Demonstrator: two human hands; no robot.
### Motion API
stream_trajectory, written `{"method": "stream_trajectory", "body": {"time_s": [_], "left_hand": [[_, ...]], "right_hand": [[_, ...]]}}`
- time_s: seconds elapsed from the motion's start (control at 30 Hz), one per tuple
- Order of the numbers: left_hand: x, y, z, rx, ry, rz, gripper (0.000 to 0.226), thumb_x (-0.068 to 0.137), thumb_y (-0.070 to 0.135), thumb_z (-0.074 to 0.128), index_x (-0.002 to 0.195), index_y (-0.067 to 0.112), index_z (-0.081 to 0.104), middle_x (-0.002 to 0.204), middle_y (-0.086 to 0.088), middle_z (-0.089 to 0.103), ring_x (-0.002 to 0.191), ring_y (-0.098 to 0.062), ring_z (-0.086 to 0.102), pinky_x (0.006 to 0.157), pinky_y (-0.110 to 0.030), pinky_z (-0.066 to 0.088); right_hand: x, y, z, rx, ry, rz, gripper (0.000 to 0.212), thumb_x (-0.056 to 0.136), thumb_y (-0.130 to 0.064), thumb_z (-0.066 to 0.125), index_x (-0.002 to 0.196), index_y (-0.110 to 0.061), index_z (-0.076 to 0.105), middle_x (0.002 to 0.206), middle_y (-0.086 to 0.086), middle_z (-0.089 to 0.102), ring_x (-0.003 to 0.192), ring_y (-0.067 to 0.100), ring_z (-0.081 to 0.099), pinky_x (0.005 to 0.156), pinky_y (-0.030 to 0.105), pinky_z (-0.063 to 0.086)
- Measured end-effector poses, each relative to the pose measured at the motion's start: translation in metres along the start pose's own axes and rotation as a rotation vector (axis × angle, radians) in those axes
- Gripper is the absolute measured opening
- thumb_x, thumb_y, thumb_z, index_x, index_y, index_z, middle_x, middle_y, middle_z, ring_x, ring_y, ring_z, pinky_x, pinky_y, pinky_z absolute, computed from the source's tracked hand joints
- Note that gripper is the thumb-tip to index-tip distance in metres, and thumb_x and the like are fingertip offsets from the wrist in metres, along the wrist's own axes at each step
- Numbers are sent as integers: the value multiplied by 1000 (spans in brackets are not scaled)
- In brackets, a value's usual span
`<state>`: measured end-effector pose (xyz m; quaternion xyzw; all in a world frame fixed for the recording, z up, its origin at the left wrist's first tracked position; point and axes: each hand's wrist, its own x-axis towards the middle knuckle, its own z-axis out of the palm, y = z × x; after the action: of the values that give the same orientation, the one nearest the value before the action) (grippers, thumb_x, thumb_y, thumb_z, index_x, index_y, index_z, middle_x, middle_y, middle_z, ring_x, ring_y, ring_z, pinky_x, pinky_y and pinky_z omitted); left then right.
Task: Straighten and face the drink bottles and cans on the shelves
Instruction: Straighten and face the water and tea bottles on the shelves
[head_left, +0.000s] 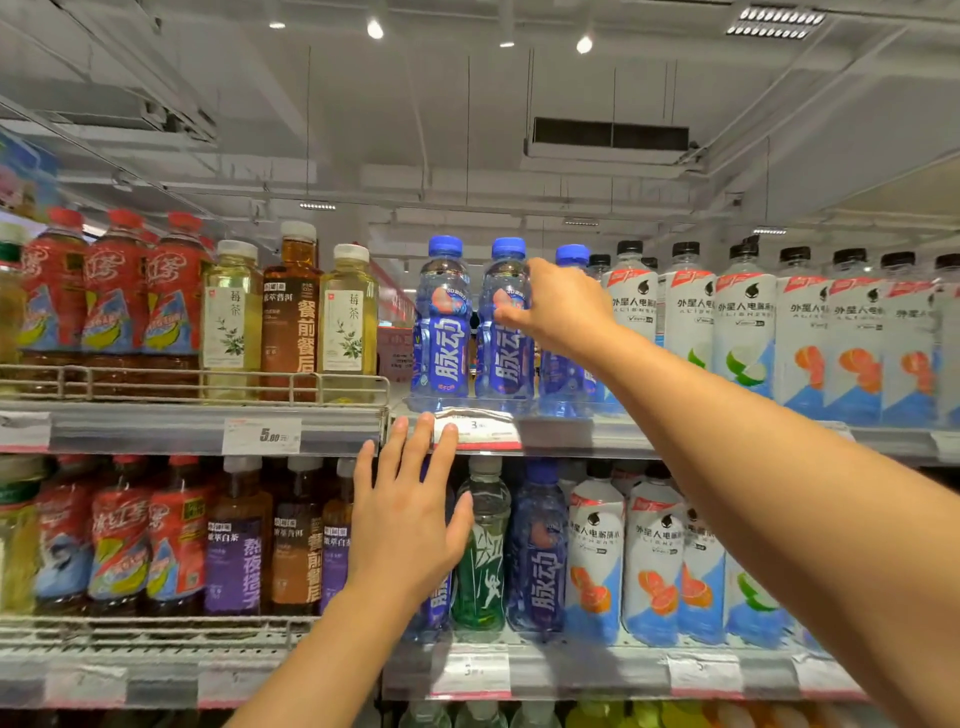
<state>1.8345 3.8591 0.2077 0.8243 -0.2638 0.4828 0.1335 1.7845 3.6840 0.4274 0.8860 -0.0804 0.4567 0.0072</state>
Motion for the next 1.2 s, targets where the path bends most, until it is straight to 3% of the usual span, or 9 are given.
{"method": "stream_trajectory", "body": {"time_s": [0.1, 0.23, 0.33, 0.43, 0.53, 0.6, 0.73, 0.83, 1.2], "left_hand": [[0, -3, 0, -31, 30, 11, 66, 94, 51, 41, 152, 21, 44, 160, -8, 40, 149, -33, 34, 118, -58, 28], [1, -6, -4, -68, 48, 18, 64, 94, 50, 41, 151, 22, 46, 158, -6, 43, 148, -31, 36, 119, -56, 28], [1, -6, -6, -84, 50, 21, 62, 93, 45, 47, 151, 22, 47, 159, -5, 43, 148, -30, 37, 118, -55, 29], [0, -8, -6, -85, 37, 22, 63, 92, 42, 50, 152, 23, 46, 160, -4, 41, 149, -29, 35, 119, -54, 28], [0, -8, -7, -86, 15, 17, 64, 93, 45, 45, 153, 23, 44, 160, -4, 40, 149, -29, 34, 120, -54, 26], [1, -7, -7, -81, 6, 19, 64, 94, 47, 41, 154, 23, 43, 160, -4, 39, 150, -28, 33, 121, -53, 26], [1, -7, -11, -78, -24, 14, 65, 94, 48, 40, 154, 24, 42, 161, -4, 38, 151, -27, 31, 121, -52, 25], [2, -7, -16, -76, -50, 15, 66, 94, 50, 35, 156, 25, 39, 163, -2, 35, 152, -26, 28, 122, -51, 24], [1, -6, -17, -77, -90, 12, 69, 94, 52, 31, 158, 25, 35, 166, -2, 29, 155, -26, 22, 125, -51, 19]], "right_hand": [[-19, 2, -3, 190, 19, 35, 50, 93, -55, 57, 123, -16, 53, 103, 9, 68, 96, 33, 62, 78, 42, 52], [-97, 9, 12, 441, 137, -110, 12, 91, -33, 63, 88, -21, 64, 63, -7, 61, 59, 15, 56, 62, 37, 49], [-170, 9, 46, 370, -56, -168, 26, 86, -46, 56, 81, -22, 67, 65, -9, 63, 63, 14, 61, 62, 34, 49], [-204, 12, 83, 237, -297, -114, 40, 89, -49, 56, 121, -28, 65, 115, -8, 69, 106, 17, 65, 89, 37, 52], [-201, 10, 103, 305, -332, 31, 78, 91, -48, 60, 156, -17, 29, 154, 1, 39, 135, 24, 48, 108, 41, 43], [-188, 3, 110, 337, -314, 125, 79, 89, -50, 63, 152, -14, 30, 147, 8, 47, 129, 30, 52, 102, 43, 46], [-162, -13, 120, 581, -414, 319, 56, 85, -50, 71, 117, -9, 51, 109, 12, 67, 99, 33, 68, 86, 48, 57], [-156, -16, 125, 631, -376, 398, 50, 81, -46, 76, 113, -11, 60, 106, 10, 70, 95, 29, 69, 83, 45, 58], [-208, 13, 99, 572, -156, 210, 38, 71, -56, 72, 96, -37, 52, 85, -15, 63, 85, 11, 58, 70, 37, 49]]}}
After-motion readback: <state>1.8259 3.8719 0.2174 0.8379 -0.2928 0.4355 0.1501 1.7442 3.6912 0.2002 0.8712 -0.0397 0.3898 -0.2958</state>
